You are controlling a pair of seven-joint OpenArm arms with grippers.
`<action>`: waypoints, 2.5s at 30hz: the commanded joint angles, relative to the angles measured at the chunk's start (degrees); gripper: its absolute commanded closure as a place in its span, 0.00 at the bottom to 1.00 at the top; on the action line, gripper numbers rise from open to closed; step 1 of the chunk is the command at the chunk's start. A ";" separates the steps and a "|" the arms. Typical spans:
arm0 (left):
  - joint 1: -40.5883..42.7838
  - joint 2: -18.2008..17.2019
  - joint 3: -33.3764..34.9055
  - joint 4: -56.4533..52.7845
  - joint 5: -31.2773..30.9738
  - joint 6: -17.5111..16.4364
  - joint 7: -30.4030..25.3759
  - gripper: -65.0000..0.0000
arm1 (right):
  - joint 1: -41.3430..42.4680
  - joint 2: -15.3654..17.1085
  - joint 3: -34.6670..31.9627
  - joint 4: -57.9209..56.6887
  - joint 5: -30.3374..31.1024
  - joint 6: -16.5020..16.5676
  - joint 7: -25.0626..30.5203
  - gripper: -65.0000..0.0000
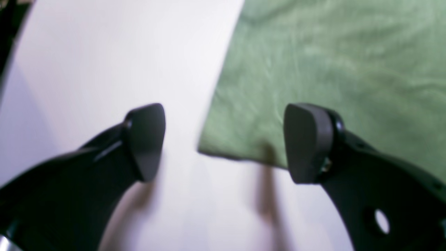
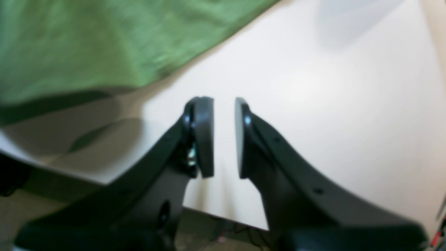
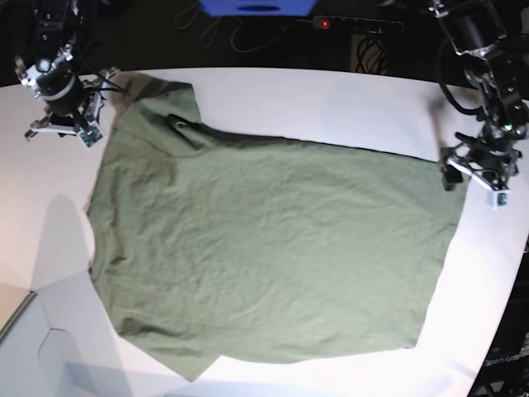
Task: Layout the t-shirt on the table in an organized manner, then fold the t-shirt properly
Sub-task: 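Reposition both grippers onto the shirt edge near the collar, then pinch the shirt with both grippers and pull to smooth wrinkles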
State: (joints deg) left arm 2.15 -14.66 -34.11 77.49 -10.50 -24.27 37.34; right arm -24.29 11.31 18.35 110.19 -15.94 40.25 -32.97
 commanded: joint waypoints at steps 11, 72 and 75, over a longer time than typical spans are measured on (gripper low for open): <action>-3.08 -3.15 -0.05 -13.54 -0.27 -0.21 -9.08 0.21 | -0.01 -9.95 -6.61 2.73 0.52 -0.25 1.10 0.81; -8.17 -7.28 7.78 -21.01 -3.26 -0.21 -9.43 0.56 | -8.80 0.78 -13.38 -4.13 0.52 -0.25 1.37 0.97; -8.17 -7.63 7.78 -20.92 -3.34 -0.21 -9.43 0.56 | -9.60 3.41 -13.21 -4.04 0.52 -0.25 1.37 0.97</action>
State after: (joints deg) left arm -6.04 -21.47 -26.20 56.60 -15.29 -25.34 25.39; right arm -33.06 14.00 4.71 106.13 -13.06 40.05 -28.51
